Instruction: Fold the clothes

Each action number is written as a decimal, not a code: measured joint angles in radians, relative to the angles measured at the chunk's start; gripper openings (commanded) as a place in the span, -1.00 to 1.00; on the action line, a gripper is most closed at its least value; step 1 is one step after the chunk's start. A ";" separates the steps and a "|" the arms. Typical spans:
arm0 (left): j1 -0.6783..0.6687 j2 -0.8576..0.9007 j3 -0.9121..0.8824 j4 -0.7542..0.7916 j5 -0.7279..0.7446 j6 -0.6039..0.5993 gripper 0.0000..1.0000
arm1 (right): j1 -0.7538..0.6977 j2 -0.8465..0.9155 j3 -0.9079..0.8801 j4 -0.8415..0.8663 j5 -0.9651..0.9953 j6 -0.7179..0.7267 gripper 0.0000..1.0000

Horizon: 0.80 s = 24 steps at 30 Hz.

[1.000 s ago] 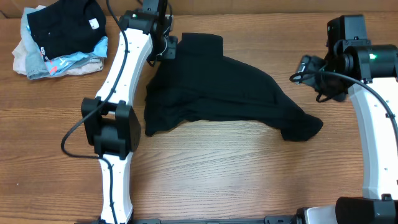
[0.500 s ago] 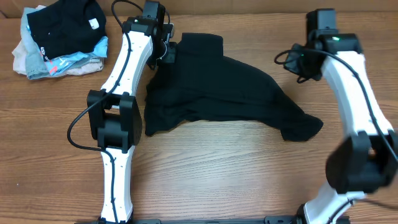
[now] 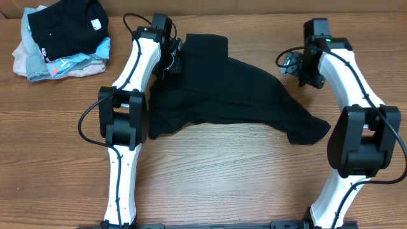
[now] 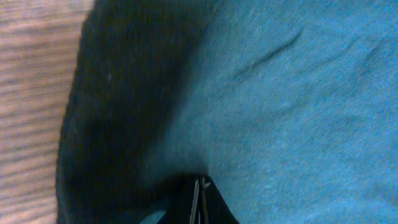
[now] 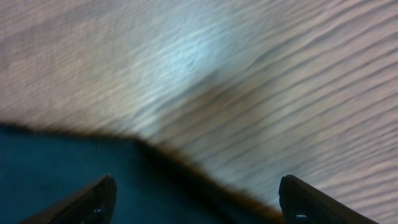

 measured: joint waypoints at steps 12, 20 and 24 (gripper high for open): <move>0.009 0.006 0.013 -0.048 -0.064 -0.113 -0.92 | -0.015 0.014 -0.071 0.068 -0.184 -0.165 1.00; 0.108 0.006 0.016 -0.091 -0.085 -0.172 -0.92 | -0.006 0.031 -0.167 0.122 -0.204 -0.184 0.87; 0.163 0.006 0.018 -0.109 -0.093 -0.183 -0.91 | -0.002 0.031 -0.173 0.150 -0.225 -0.190 0.86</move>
